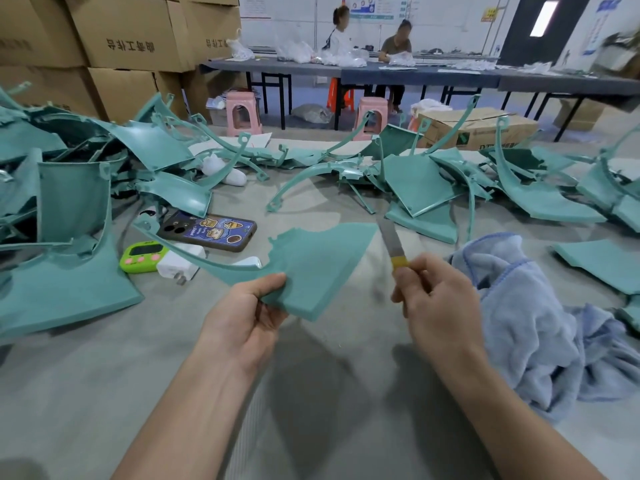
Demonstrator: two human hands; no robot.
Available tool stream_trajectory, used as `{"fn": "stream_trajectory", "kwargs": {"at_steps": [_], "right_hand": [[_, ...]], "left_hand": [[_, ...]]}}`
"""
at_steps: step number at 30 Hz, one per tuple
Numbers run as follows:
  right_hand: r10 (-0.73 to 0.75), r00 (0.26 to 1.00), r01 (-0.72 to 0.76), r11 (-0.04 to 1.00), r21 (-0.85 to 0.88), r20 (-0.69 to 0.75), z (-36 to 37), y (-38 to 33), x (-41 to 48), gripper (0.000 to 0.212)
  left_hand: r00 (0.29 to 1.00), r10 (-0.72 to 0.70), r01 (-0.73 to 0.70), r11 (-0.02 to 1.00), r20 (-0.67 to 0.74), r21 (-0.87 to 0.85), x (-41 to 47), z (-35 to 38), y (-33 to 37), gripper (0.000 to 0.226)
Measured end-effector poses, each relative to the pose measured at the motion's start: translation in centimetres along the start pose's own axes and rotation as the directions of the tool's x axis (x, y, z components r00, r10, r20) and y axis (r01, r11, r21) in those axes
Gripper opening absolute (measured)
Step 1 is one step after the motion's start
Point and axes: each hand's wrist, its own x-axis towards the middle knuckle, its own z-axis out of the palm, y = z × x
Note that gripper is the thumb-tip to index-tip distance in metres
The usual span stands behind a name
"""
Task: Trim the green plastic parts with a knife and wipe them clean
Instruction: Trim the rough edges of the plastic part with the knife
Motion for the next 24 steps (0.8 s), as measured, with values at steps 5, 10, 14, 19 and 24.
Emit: {"fn": "stream_trajectory", "kwargs": {"at_steps": [5, 10, 14, 19, 24], "right_hand": [[-0.271, 0.922, 0.241, 0.961, 0.136, 0.278, -0.1, -1.4, -2.1, 0.015], [-0.032, 0.979, 0.032, 0.999, -0.001, 0.202, 1.0, -0.8, -1.3, 0.023], [0.104, 0.992, -0.105, 0.995, 0.006, 0.066, -0.1, 0.2, 0.0, 0.030], [0.199, 0.969, -0.167, 0.963, -0.212, 0.143, 0.2, -0.3, -0.8, 0.036], [0.120, 0.992, -0.114, 0.827, -0.550, -0.025, -0.6, -1.3, -1.2, 0.033]], "left_hand": [[1.000, 0.005, -0.005, 1.000, 0.005, 0.022, 0.1, 0.0, 0.1, 0.020], [1.000, -0.021, 0.021, 0.999, 0.005, 0.029, -0.1, -0.1, 0.5, 0.019], [1.000, 0.012, -0.011, 0.999, -0.016, 0.054, -0.1, -0.2, 0.6, 0.021], [0.991, 0.113, -0.102, 0.985, -0.069, 0.141, -0.1, -0.3, 0.5, 0.017], [0.977, 0.210, -0.194, 0.947, -0.037, 0.258, 0.2, -0.7, 0.5, 0.020]]}}
